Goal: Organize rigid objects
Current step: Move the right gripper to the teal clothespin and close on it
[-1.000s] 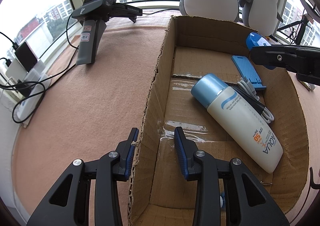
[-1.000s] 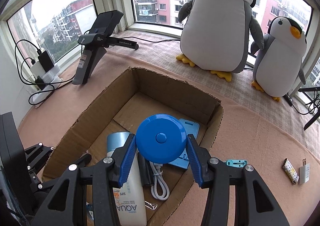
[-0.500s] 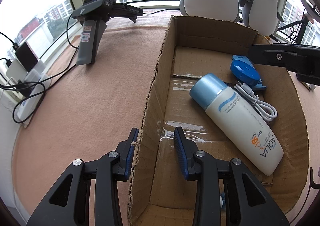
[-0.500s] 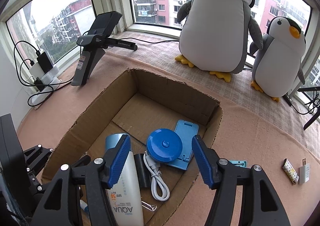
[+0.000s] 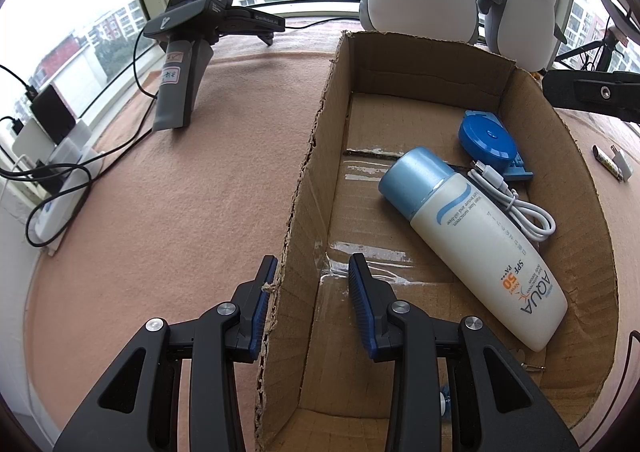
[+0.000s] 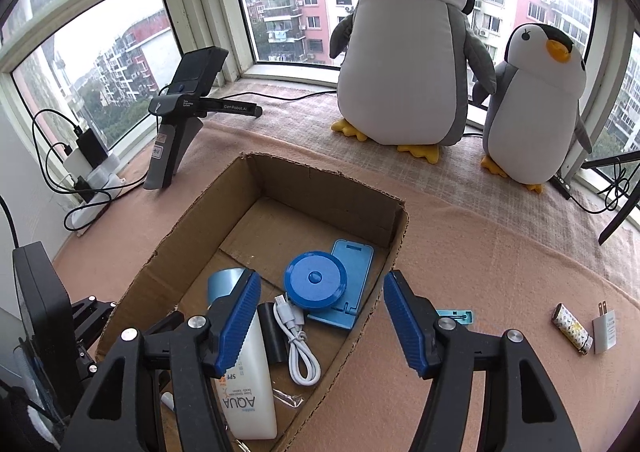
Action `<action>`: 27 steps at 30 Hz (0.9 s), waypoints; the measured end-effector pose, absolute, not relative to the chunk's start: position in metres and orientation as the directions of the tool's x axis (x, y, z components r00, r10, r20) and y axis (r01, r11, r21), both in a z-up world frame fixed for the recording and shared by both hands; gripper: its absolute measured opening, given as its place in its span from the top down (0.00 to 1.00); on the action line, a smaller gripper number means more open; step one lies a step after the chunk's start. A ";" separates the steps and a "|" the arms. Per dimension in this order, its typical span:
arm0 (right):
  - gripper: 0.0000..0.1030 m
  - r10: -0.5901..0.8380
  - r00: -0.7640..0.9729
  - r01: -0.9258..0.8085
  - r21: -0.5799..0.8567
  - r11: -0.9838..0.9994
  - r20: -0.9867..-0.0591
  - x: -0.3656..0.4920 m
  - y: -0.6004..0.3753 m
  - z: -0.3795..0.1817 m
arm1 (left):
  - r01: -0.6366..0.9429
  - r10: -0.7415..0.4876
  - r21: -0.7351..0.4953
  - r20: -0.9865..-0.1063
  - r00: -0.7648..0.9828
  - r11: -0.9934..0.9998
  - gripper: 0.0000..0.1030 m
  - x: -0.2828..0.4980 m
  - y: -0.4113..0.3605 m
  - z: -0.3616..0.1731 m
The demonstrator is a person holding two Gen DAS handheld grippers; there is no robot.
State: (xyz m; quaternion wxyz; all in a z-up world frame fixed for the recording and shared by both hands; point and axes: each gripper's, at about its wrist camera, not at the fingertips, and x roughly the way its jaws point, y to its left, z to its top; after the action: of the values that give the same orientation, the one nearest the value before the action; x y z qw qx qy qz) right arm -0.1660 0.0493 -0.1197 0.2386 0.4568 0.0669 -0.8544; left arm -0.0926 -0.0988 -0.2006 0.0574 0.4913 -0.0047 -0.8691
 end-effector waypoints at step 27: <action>0.42 -0.280 -0.364 0.021 0.293 -0.956 -0.888 -0.218 0.150 -0.166 | 0.095 -0.105 0.065 -0.853 -0.511 -0.993 0.67 -0.093 -0.099 -0.201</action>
State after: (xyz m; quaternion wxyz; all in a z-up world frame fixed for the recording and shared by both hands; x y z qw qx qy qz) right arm -0.2180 0.1497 -0.1663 0.0921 0.5563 -0.1166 -0.8176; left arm -0.0926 -0.0989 -0.2006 0.0574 0.4913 -0.0052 -0.8691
